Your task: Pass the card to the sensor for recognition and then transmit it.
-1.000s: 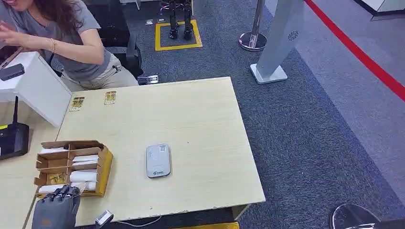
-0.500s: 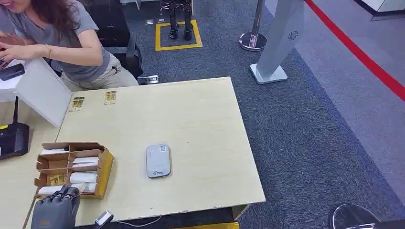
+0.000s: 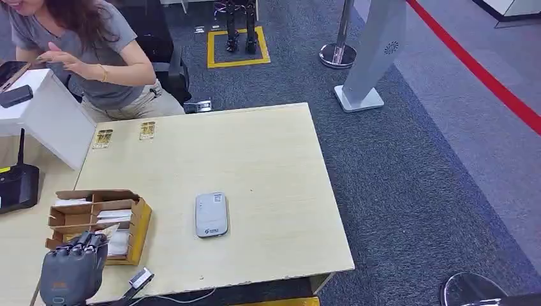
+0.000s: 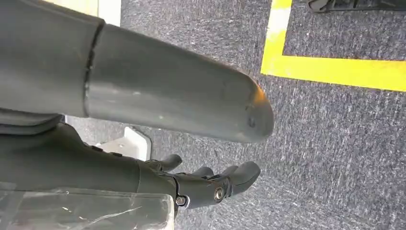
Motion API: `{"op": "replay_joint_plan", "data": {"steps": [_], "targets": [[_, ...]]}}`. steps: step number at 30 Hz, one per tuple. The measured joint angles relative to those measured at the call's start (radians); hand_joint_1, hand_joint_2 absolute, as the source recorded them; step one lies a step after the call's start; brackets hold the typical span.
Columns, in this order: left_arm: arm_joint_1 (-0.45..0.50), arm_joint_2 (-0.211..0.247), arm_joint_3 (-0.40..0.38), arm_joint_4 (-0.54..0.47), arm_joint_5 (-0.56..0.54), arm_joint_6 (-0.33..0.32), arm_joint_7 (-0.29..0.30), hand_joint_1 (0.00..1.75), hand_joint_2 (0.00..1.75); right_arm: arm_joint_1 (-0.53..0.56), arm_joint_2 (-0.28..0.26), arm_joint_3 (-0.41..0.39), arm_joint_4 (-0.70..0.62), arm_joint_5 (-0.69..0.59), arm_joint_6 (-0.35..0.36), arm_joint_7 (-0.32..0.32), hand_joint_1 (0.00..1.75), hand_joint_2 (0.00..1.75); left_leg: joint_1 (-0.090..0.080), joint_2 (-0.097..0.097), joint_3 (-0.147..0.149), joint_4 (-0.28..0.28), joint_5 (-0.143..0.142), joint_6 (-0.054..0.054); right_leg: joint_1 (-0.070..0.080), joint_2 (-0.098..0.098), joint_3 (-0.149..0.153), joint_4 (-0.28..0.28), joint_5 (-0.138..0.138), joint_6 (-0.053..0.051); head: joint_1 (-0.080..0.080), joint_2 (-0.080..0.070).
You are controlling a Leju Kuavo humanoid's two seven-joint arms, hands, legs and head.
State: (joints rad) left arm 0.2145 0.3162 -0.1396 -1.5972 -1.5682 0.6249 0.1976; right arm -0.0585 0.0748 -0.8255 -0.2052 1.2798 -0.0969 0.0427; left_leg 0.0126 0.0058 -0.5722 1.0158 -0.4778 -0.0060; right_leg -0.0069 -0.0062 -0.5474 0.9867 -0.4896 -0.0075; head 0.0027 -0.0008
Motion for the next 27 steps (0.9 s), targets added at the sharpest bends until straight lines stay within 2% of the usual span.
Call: {"op": "replay_joint_plan", "data": {"steps": [16, 21, 25, 26, 27], "targets": [[-0.058, 0.016, 0.022, -0.073, 0.0, 0.002, -0.025, 1.75, 1.75, -0.003, 0.014, -0.008, 0.0, 0.01, 0.004, -0.002, 0.0, 1.75, 0.0, 0.0, 0.0, 0.0, 0.0, 0.0, 0.0, 0.0, 0.0, 0.0, 0.0, 0.0, 0.0, 0.0], [-0.148, 0.059, 0.068, -0.053, 0.057, -0.007, -0.057, 1.75, 1.75, -0.007, 0.018, -0.007, 0.001, 0.031, 0.014, -0.004, 0.0, 1.75, 0.001, -0.001, 0.0, 0.0, 0.001, -0.001, 0.0, -0.001, 0.001, 0.0, 0.0, 0.0, 0.0, 0.0], [-0.153, 0.062, 0.07, -0.05, 0.06, -0.007, -0.057, 1.75, 1.75, -0.007, 0.018, -0.007, 0.001, 0.031, 0.014, -0.004, 0.0, 1.75, 0.001, -0.001, 0.0, 0.0, 0.001, -0.001, 0.0, -0.001, 0.001, 0.001, 0.0, 0.0, 0.0, 0.0], [-0.17, 0.073, 0.082, -0.042, 0.067, -0.007, -0.06, 1.75, 1.75, -0.009, 0.018, -0.007, 0.001, 0.033, 0.014, -0.005, 0.0, 1.75, 0.001, 0.0, 0.001, 0.0, 0.001, -0.001, 0.0, 0.0, 0.001, 0.001, 0.0, -0.001, 0.0, 0.0], [-0.24, 0.098, 0.096, 0.02, 0.094, -0.017, -0.094, 1.75, 1.75, -0.01, 0.018, -0.005, 0.002, 0.054, 0.022, -0.002, 0.0, 1.75, 0.002, -0.001, 0.0, 0.0, 0.002, -0.001, 0.0, -0.002, 0.001, 0.001, 0.0, -0.001, 0.001, 0.0]]}}
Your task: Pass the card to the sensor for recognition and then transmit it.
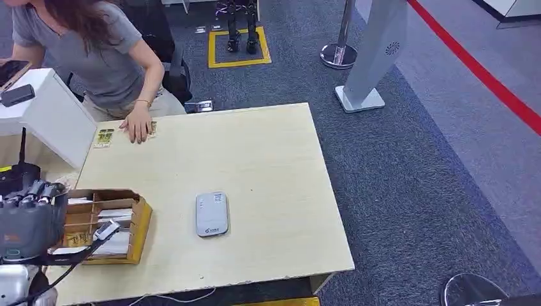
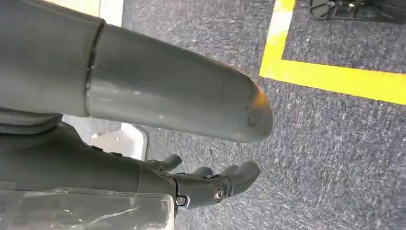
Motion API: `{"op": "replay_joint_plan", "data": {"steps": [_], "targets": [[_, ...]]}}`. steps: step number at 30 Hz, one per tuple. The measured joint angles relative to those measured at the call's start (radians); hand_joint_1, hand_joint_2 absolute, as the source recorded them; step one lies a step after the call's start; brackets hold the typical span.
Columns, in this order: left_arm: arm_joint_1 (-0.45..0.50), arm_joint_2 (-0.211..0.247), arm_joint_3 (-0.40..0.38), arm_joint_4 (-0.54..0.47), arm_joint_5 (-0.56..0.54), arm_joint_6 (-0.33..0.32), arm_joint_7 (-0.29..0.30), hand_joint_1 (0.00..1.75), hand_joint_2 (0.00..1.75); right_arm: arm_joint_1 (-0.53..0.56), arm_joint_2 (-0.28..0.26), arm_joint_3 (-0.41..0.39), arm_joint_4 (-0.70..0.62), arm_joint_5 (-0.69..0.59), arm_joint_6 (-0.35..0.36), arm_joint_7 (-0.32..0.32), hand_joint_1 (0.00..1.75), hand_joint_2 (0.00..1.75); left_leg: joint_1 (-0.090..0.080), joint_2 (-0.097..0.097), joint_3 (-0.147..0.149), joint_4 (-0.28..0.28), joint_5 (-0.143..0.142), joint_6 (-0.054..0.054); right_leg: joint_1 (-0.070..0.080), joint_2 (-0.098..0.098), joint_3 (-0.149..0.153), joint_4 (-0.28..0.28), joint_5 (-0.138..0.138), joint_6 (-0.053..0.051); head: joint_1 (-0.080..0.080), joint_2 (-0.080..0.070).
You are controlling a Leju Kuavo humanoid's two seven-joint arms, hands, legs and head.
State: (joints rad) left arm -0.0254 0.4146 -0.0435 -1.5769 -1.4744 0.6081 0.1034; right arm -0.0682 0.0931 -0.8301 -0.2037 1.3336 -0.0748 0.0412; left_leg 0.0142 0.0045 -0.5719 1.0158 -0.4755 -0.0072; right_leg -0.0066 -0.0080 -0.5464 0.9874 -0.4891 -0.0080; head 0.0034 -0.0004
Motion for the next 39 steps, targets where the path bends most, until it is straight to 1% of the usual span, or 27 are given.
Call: {"op": "replay_joint_plan", "data": {"steps": [1, 4, 5, 9, 12, 15, 22, 30, 35, 36, 37, 39], "targets": [[-0.093, 0.035, 0.021, 0.107, 0.013, -0.003, -0.012, 1.75, 1.75, -0.009, 0.0, 0.008, 0.0, 0.017, 0.005, 0.004, 0.0, 1.75, 0.0, -0.001, 0.0, 0.0, 0.001, -0.001, 0.0, 0.0, 0.0, 0.0, 0.001, -0.001, 0.002, 0.0], [-0.234, 0.086, 0.043, 0.294, 0.025, 0.007, -0.039, 1.75, 1.75, -0.02, 0.0, 0.02, 0.0, 0.029, 0.015, 0.011, 0.0, 1.75, 0.0, 0.0, 0.0, 0.0, 0.002, -0.002, 0.0, 0.0, -0.001, 0.001, 0.002, -0.003, 0.002, 0.0], [-0.27, 0.094, 0.044, 0.345, 0.023, 0.008, -0.043, 1.75, 1.75, -0.022, 0.0, 0.023, 0.0, 0.032, 0.016, 0.012, 0.0, 1.75, 0.0, 0.0, 0.0, 0.0, 0.002, -0.003, 0.0, 0.001, -0.001, 0.001, 0.002, -0.003, 0.002, 0.0], [-0.36, 0.12, 0.044, 0.494, 0.018, 0.01, -0.05, 1.75, 1.75, -0.027, 0.0, 0.036, 0.0, 0.039, 0.019, 0.019, 0.0, 1.75, 0.0, 0.001, 0.0, 0.0, 0.002, -0.003, 0.0, 0.002, -0.001, 0.001, 0.002, -0.003, 0.002, 0.0], [-0.394, 0.126, 0.044, 0.554, 0.008, 0.013, -0.052, 1.75, 1.75, -0.029, 0.0, 0.042, 0.0, 0.039, 0.019, 0.02, 0.0, 1.75, 0.0, 0.001, 0.0, 0.0, 0.002, -0.003, 0.0, 0.002, -0.001, 0.001, 0.002, -0.003, 0.002, 0.0], [-0.419, 0.129, 0.043, 0.598, 0.002, 0.018, -0.059, 1.75, 1.75, -0.03, 0.0, 0.044, 0.0, 0.041, 0.024, 0.021, 0.0, 1.75, 0.0, 0.001, 0.0, 0.0, 0.002, -0.002, 0.0, 0.002, -0.002, 0.0, 0.002, -0.003, 0.002, 0.0], [-0.451, 0.129, 0.028, 0.645, 0.026, 0.025, -0.116, 1.75, 1.75, -0.031, 0.0, 0.05, 0.0, 0.049, 0.031, 0.021, 0.0, 1.75, 0.0, 0.001, 0.0, 0.0, 0.002, -0.002, 0.0, 0.002, -0.002, 0.0, 0.002, -0.003, 0.002, 0.0], [-0.449, 0.119, -0.015, 0.627, 0.04, 0.027, -0.16, 1.75, 1.75, -0.035, 0.0, 0.062, 0.0, 0.054, 0.032, 0.021, 0.0, 1.75, 0.0, 0.001, 0.0, 0.0, 0.002, -0.002, 0.0, 0.003, -0.002, 0.0, 0.002, -0.003, 0.002, 0.0], [-0.443, 0.11, -0.032, 0.582, 0.042, 0.027, -0.163, 1.73, 1.75, -0.036, 0.0, 0.066, 0.0, 0.054, 0.032, 0.021, 0.0, 1.75, 0.0, 0.001, 0.0, 0.0, 0.001, -0.002, 0.0, 0.003, -0.002, 0.0, 0.002, -0.003, 0.001, 0.0], [-0.441, 0.108, -0.034, 0.575, 0.042, 0.027, -0.163, 0.51, 1.75, -0.036, 0.0, 0.066, 0.0, 0.053, 0.032, 0.021, 0.0, 1.75, 0.0, 0.001, 0.0, 0.0, 0.001, -0.002, 0.0, 0.003, -0.002, 0.0, 0.002, -0.003, 0.002, 0.0], [-0.439, 0.106, -0.035, 0.569, 0.042, 0.027, -0.163, 0.0, 1.75, -0.036, 0.0, 0.066, 0.0, 0.053, 0.032, 0.021, 0.0, 1.75, 0.0, 0.001, 0.0, 0.0, 0.001, -0.002, 0.0, 0.003, -0.002, 0.0, 0.002, -0.003, 0.002, 0.0], [-0.435, 0.104, -0.036, 0.558, 0.045, 0.027, -0.163, 0.0, 1.75, -0.036, 0.0, 0.066, 0.0, 0.052, 0.032, 0.021, 0.0, 1.75, 0.0, 0.002, 0.0, 0.0, 0.001, -0.002, 0.0, 0.003, -0.002, 0.0, 0.003, -0.003, 0.002, 0.0]]}}
